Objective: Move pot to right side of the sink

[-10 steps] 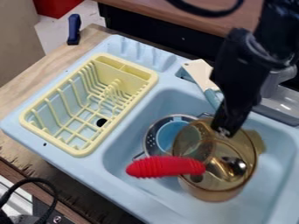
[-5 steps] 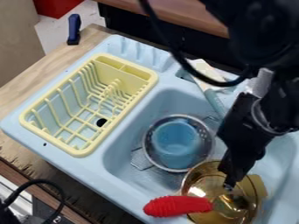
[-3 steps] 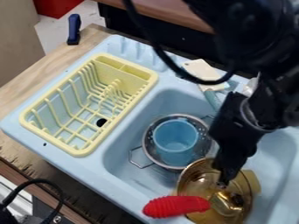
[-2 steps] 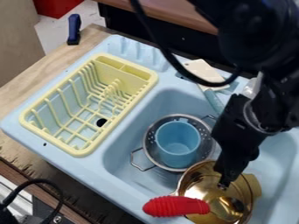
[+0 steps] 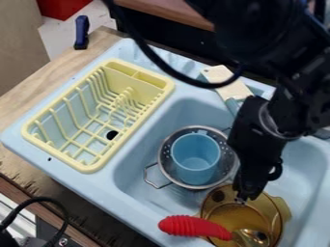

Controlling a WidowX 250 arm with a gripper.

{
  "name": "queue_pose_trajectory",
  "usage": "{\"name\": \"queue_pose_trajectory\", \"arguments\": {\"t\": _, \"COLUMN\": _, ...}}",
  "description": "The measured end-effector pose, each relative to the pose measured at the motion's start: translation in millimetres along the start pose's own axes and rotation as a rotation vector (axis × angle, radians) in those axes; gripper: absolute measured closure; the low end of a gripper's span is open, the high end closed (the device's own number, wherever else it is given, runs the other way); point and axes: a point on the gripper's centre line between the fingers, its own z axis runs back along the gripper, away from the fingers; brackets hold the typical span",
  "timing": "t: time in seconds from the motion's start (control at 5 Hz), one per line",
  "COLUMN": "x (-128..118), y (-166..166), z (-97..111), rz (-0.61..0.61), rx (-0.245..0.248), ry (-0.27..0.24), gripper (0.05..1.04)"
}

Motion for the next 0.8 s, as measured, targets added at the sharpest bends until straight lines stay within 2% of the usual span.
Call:
{"name": "queue_pose_trajectory", "arguments": {"t": 0.2, "x": 7.1, "y": -4.6, "z": 12.9, "rz": -0.009, "rx": -0.023, "ry": 0.029, "gripper": 0.256}}
{"name": "queue_pose_trajectory", "arguments": {"t": 0.4, "x": 14.9, "y": -11.1, "z": 27.6, "rz": -0.02, "rx": -0.079, "ry": 0.042, "gripper": 0.083}}
{"name": "queue_pose_trajectory", "arguments": {"t": 0.6, "x": 25.1, "y": -23.7, "z": 38.0, "rz": -0.056, "rx": -0.17, "ry": 0.035, "gripper": 0.083}}
{"name": "queue_pose_trajectory", "arguments": {"t": 0.8, "x": 40.0, "y": -26.3, "z": 35.6, "rz": -0.124, "rx": -0.217, "ry": -0.002, "gripper": 0.083}}
